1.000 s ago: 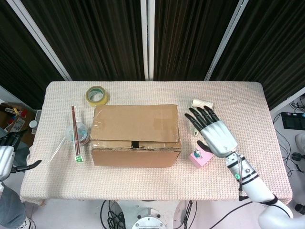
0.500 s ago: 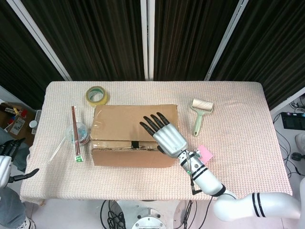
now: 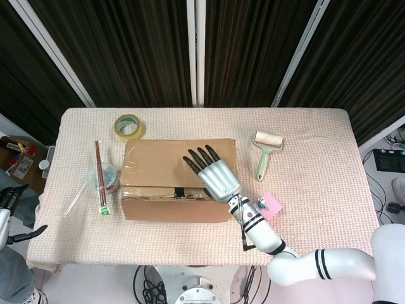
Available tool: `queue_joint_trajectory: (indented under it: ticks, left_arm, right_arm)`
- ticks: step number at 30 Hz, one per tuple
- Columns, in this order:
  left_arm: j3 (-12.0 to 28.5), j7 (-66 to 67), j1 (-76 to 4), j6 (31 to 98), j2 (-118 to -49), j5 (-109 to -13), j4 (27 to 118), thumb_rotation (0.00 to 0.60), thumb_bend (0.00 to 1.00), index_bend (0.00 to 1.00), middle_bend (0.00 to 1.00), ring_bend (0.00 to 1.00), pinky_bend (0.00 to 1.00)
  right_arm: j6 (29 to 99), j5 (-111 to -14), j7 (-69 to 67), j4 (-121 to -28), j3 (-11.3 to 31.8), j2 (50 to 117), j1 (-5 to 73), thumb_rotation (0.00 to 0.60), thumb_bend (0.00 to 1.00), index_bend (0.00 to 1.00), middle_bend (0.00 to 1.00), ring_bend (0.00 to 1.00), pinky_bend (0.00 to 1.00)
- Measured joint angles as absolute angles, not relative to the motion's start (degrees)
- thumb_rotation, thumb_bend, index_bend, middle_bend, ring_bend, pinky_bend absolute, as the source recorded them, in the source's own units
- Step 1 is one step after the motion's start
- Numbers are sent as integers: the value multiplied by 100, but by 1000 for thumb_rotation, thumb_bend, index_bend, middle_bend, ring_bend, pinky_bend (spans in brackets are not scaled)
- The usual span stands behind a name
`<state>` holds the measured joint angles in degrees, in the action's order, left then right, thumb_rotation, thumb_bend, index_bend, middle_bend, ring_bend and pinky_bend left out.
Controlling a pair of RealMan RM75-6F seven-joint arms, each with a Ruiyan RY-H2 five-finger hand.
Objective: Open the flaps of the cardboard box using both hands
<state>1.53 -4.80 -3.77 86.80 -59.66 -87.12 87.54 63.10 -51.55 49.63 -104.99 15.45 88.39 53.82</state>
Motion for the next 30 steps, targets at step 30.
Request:
queue_joint_trajectory:
  ticks: [30]
  left_arm:
    - [218, -519, -400, 8583, -5790, -8579, 8825, 384, 0, 127, 173, 138, 217]
  right_arm:
    - [6557, -5067, 4734, -8819, 2439, 8663, 6115, 600, 246, 0, 0, 0, 0]
